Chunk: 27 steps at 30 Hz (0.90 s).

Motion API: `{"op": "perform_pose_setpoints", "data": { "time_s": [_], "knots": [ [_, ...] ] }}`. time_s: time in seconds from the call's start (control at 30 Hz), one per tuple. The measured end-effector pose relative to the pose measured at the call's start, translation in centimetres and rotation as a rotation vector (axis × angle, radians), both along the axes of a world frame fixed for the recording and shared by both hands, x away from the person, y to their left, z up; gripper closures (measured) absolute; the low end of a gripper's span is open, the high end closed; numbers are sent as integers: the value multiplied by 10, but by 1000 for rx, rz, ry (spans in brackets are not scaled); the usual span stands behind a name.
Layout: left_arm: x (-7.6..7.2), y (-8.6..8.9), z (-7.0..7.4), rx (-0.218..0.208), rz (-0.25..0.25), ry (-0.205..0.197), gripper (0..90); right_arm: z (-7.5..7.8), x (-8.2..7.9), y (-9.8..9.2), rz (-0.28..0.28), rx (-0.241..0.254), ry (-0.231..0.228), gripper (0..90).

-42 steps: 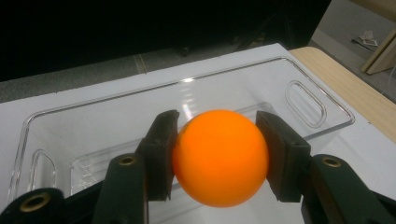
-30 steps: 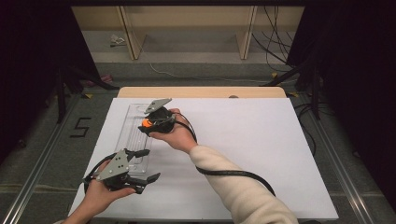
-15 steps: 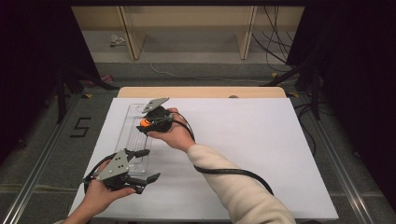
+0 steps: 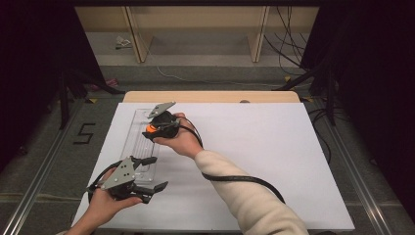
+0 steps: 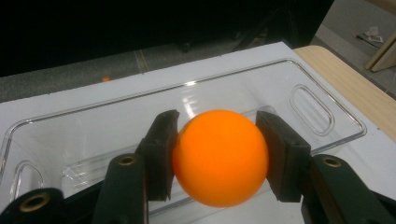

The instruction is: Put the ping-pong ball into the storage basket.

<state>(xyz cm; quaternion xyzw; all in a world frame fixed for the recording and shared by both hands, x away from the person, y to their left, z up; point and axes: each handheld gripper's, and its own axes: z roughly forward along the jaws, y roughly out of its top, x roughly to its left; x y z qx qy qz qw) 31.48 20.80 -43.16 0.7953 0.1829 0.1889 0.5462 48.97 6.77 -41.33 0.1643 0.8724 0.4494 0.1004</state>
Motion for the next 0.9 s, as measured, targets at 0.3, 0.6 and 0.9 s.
{"op": "perform_pose_setpoints", "data": {
  "time_s": [0.3,0.6,0.9],
  "knots": [
    [0,0,0,-1,2,2,171,-2,1,4,2,-1,0,515],
    [0,0,0,-1,1,1,172,-3,2,7,5,-3,1,515],
    [0,0,0,0,-2,0,172,-5,3,10,12,-8,6,515]
  ]
}}
